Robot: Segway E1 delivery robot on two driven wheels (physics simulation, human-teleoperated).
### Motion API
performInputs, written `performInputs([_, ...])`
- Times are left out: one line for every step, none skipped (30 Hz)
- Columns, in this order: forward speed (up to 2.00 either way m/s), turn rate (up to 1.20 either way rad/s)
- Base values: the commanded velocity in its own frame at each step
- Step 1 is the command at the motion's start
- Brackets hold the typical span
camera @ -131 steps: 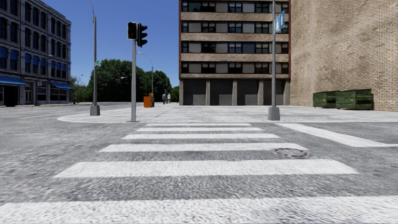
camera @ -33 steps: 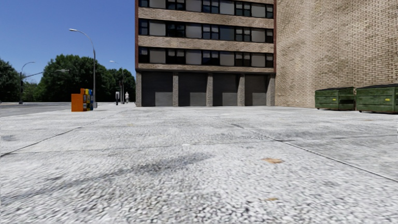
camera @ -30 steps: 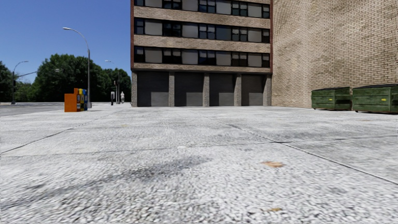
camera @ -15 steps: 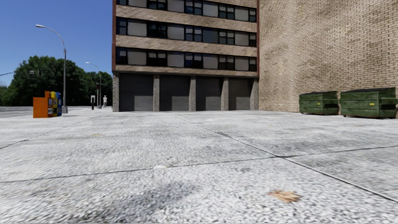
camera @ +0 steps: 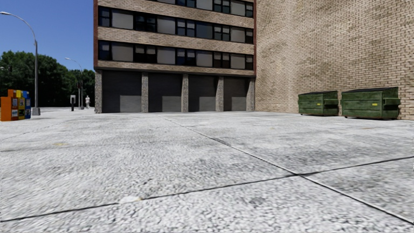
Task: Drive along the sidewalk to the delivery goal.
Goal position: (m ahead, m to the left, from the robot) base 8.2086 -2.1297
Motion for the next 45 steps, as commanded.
performInputs([1.35,-0.45])
performInputs([1.34,-0.47])
performInputs([1.33,-0.48])
performInputs([1.32,-0.48])
performInputs([1.32,-0.48])
performInputs([1.32,-0.48])
performInputs([1.32,-0.48])
performInputs([1.32,-0.48])
performInputs([1.32,-0.48])
performInputs([1.32,-0.48])
performInputs([1.32,-0.48])
performInputs([1.31,-0.48])
performInputs([1.31,-0.48])
performInputs([1.31,-0.48])
performInputs([1.31,-0.48])
performInputs([1.31,-0.48])
performInputs([1.31,-0.48])
performInputs([1.31,-0.48])
performInputs([1.31,-0.48])
performInputs([1.31,-0.48])
performInputs([1.31,-0.48])
performInputs([1.31,-0.48])
performInputs([1.31,-0.48])
performInputs([1.31,-0.48])
performInputs([1.31,-0.48])
performInputs([1.31,-0.48])
performInputs([1.31,-0.48])
performInputs([1.31,-0.48])
performInputs([1.31,-0.48])
performInputs([1.31,-0.48])
performInputs([1.36,0.00])
performInputs([1.36,0.00])
performInputs([1.42,0.00])
performInputs([1.47,0.00])
performInputs([1.50,0.00])
performInputs([1.50,0.00])
performInputs([1.50,0.00])
performInputs([1.51,0.00])
performInputs([1.51,0.00])
performInputs([1.52,0.00])
performInputs([1.52,0.00])
performInputs([1.53,0.00])
performInputs([1.53,0.00])
performInputs([1.53,0.00])
performInputs([1.53,0.00])
